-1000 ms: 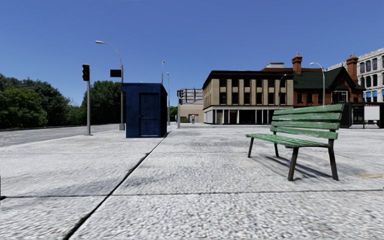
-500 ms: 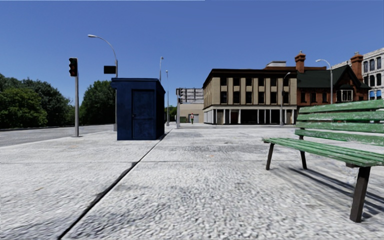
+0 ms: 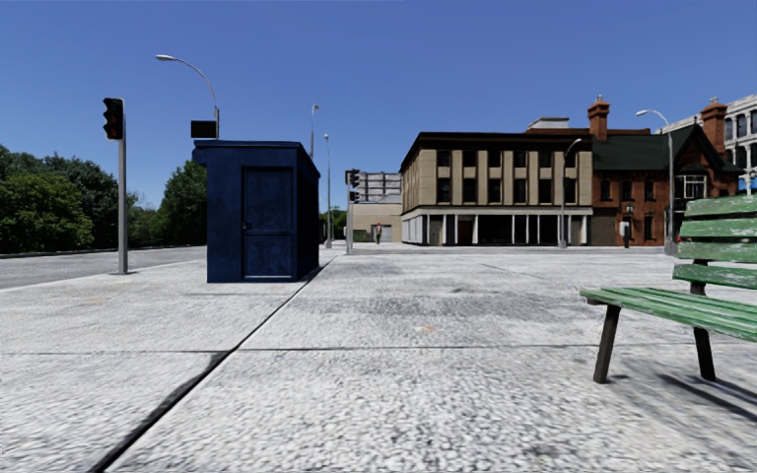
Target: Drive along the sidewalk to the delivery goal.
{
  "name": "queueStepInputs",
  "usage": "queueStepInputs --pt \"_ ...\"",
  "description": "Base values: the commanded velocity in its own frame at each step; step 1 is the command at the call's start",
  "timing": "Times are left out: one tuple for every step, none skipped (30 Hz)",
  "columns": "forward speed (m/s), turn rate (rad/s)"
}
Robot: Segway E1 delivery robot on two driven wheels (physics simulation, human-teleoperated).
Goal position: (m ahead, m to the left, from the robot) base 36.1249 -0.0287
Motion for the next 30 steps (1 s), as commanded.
queueStepInputs --pt "2.00 0.00" --pt "2.00 0.00" --pt "2.00 0.00" --pt "2.00 0.00" --pt "2.00 0.00" --pt "2.00 0.00" --pt "2.00 0.00" --pt "2.00 0.00" --pt "2.00 0.00" --pt "2.00 0.00" --pt "2.00 0.00" --pt "2.00 0.00" --pt "2.00 0.00" --pt "2.00 0.00" --pt "2.00 0.00" --pt "2.00 0.00" --pt "2.00 0.00" --pt "2.00 0.00" --pt "2.00 0.00" --pt "2.00 0.00" --pt "2.00 0.00" --pt "2.00 0.00" --pt "2.00 0.00" --pt "2.00 0.00" --pt "2.00 0.00" --pt "2.00 0.00" --pt "2.00 0.00" --pt "2.00 0.00" --pt "2.00 0.00" --pt "2.00 0.00"
